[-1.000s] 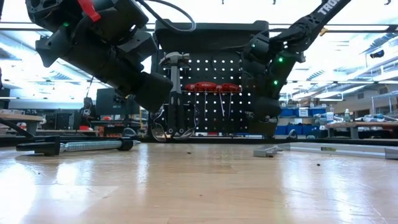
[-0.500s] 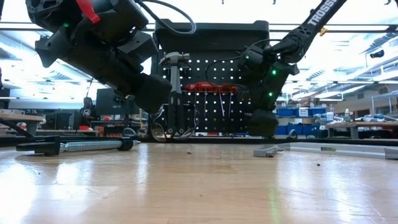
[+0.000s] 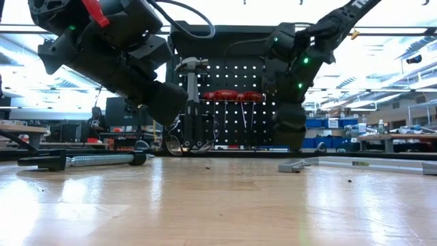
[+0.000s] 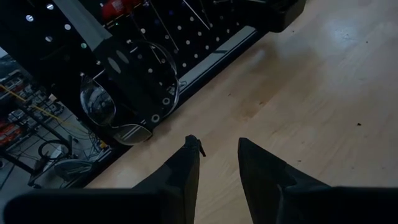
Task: Hang tools onto peg board
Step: Put the screwdriver bits on the table
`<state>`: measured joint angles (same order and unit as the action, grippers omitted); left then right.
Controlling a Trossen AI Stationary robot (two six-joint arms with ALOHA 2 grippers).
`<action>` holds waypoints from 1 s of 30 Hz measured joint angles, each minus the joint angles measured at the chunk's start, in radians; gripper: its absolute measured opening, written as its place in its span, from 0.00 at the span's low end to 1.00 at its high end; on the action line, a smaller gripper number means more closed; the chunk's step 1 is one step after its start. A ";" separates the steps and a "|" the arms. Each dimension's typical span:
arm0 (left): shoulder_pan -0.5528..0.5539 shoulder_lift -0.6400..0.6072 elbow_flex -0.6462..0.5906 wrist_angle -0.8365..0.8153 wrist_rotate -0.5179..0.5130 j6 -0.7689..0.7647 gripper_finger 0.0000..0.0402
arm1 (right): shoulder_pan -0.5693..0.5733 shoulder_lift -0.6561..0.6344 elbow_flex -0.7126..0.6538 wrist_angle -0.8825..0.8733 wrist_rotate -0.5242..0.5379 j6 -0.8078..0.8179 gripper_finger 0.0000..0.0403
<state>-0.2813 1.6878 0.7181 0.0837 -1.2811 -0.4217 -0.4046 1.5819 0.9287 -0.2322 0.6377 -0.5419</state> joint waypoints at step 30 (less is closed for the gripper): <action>0.000 0.000 0.000 0.023 0.012 0.000 0.27 | 0.500 -0.010 0.001 -0.188 -0.553 0.716 0.13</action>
<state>-0.2813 1.6878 0.7181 0.1062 -1.2690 -0.4221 0.0952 1.5724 0.9295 -0.4201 0.0848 0.1737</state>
